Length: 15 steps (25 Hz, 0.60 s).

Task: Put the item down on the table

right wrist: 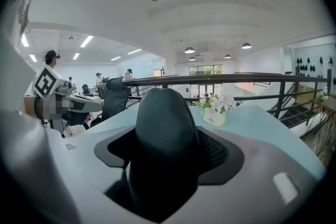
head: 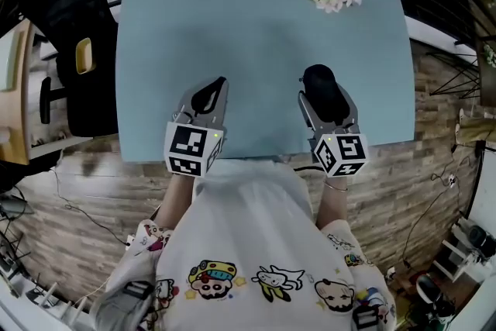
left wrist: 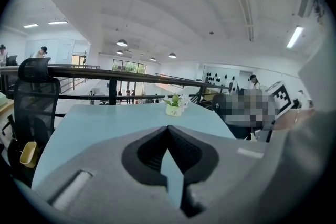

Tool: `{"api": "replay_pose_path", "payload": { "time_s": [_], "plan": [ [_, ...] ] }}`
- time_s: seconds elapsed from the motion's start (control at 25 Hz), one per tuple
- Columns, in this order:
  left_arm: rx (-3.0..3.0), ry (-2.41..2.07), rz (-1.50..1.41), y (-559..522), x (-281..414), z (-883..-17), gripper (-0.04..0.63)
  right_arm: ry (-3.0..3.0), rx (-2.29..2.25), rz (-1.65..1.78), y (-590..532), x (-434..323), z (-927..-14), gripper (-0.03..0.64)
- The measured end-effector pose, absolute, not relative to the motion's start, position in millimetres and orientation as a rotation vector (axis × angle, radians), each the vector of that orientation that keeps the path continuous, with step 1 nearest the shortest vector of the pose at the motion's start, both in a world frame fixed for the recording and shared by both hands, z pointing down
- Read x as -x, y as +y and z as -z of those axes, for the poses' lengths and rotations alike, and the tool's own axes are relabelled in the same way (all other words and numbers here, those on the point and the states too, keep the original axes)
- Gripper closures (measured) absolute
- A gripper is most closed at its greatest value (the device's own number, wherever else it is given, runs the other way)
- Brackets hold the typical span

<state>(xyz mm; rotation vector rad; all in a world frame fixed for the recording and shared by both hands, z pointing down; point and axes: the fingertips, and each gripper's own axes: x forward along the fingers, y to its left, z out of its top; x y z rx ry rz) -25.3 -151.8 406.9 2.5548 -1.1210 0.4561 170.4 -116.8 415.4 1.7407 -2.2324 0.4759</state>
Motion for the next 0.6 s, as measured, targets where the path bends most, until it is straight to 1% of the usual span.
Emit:
{"api": "replay_pose_path", "payload": {
  "time_s": [0.6],
  "plan": [
    [-2.520,-1.115,-0.462,-165,9,-427,0.597,-2.235,-1.545,-0.427,-155,-166,-441,0.258]
  ]
}}
